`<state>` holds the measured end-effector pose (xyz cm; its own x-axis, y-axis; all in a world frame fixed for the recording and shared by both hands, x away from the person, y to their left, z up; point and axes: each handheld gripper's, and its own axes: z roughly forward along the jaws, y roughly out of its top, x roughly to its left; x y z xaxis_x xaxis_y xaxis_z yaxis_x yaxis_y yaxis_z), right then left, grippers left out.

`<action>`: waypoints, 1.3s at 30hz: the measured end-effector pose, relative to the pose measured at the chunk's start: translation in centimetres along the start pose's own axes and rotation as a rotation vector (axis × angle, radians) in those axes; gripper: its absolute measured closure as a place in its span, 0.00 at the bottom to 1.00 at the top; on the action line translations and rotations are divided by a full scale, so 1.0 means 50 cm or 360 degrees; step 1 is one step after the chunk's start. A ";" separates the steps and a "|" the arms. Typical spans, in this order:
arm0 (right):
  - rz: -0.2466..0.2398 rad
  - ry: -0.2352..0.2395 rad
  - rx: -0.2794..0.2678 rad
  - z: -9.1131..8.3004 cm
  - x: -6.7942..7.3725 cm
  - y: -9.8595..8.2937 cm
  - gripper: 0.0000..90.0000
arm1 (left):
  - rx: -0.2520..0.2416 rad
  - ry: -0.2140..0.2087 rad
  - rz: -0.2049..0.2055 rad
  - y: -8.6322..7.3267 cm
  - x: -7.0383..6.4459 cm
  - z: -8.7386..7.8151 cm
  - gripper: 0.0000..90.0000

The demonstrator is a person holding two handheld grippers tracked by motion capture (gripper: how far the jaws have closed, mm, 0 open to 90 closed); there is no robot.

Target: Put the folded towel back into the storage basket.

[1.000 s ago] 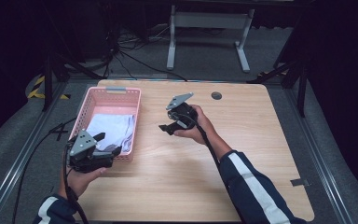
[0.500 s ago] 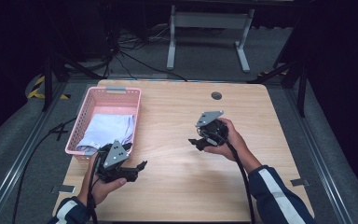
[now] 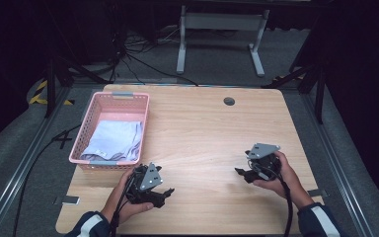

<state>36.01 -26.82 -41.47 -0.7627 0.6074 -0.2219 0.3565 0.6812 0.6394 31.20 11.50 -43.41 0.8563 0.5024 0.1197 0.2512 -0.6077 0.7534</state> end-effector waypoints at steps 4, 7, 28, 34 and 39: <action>0.0121 0.0011 -0.0030 -0.014 -0.011 -0.098 0.32 | 0.0051 -0.0069 0.0020 -0.006 -0.004 0.030 0.23; 0.0182 0.0039 -0.0038 -0.017 -0.014 -0.132 0.31 | 0.0101 -0.0083 0.0025 -0.013 -0.005 0.042 0.23; 0.0369 0.0065 -0.0163 -0.028 -0.013 -0.205 0.25 | 0.0095 -0.0179 -0.0114 -0.052 0.013 0.080 0.16; 0.0368 0.0065 -0.0164 -0.028 -0.013 -0.205 0.25 | 0.0099 -0.0178 -0.0107 -0.052 0.014 0.080 0.16; 0.0367 0.0065 -0.0164 -0.028 -0.013 -0.205 0.25 | 0.0100 -0.0180 -0.0106 -0.052 0.014 0.080 0.16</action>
<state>32.11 -34.76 -46.85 -0.6894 0.7236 -0.0328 0.4684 0.4798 0.7419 32.97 10.97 -47.88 0.8813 0.4726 -0.0052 0.3337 -0.6145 0.7148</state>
